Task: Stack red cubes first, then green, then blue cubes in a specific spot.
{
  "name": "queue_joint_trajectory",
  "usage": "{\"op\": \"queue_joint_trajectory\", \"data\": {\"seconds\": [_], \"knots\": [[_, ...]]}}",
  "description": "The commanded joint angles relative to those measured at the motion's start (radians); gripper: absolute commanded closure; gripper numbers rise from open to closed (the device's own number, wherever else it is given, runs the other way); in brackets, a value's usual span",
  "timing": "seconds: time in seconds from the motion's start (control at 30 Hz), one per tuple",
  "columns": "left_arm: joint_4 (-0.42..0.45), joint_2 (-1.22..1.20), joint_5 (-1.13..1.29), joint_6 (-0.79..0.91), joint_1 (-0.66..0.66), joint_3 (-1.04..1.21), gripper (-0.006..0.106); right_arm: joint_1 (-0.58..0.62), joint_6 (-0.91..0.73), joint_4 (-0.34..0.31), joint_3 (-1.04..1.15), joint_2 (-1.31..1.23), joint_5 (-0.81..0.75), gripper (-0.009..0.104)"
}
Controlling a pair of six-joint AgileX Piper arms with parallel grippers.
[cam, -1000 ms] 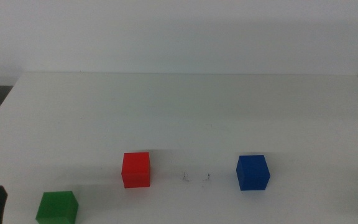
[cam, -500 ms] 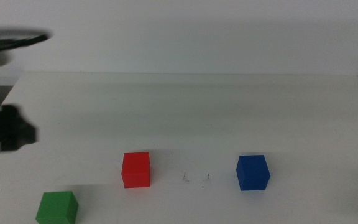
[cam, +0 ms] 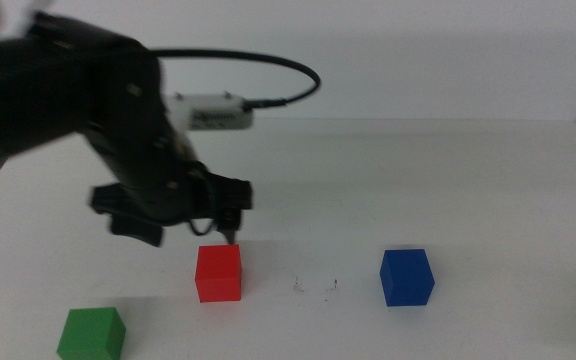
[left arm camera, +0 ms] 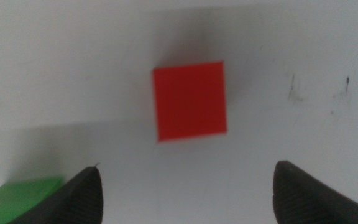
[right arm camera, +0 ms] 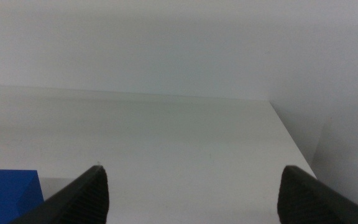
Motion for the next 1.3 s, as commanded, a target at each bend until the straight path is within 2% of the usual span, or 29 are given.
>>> {"op": "queue_joint_trajectory", "data": {"seconds": [0.0,0.13,0.43,0.57,0.7,0.83,0.9,1.0,1.07,1.27], "knots": [[-0.027,0.057,-0.072,-0.014,-0.007,-0.007,0.007,-0.008,-0.006,-0.005,0.004,-0.005,-0.011,0.002],[-0.04,0.136,-0.141,-0.007,-0.007,-0.007,0.007,-0.008,-0.006,-0.005,0.004,-0.005,-0.011,0.002],[0.0,0.272,-0.199,-0.061,-0.007,-0.007,0.007,-0.008,-0.006,-0.005,0.004,-0.005,-0.011,0.002],[0.0,0.298,-0.212,-0.077,-0.007,-0.005,0.011,-0.008,-0.006,-0.005,0.004,-0.005,-0.011,0.002],[0.0,0.318,-0.215,-0.086,-0.005,-0.005,0.025,-0.008,-0.006,-0.005,0.004,-0.005,-0.011,0.002],[-0.014,0.319,-0.213,-0.089,-0.005,-0.005,0.051,-0.008,-0.006,-0.005,0.004,-0.005,-0.011,0.002],[-0.055,0.305,-0.208,-0.089,-0.01,-0.02,0.065,-0.008,-0.006,-0.005,0.004,-0.005,-0.011,0.002],[-0.058,0.29,-0.179,-0.093,-0.067,-0.112,0.08,-0.008,-0.006,-0.005,0.004,-0.005,-0.011,0.002],[-0.026,0.313,-0.113,-0.139,-0.111,-0.205,0.086,-0.008,-0.006,-0.005,0.004,-0.005,-0.011,0.002],[-0.016,0.452,0.024,-0.173,-0.184,-0.446,0.083,-0.008,-0.006,-0.005,0.004,-0.005,-0.011,0.002]]}}
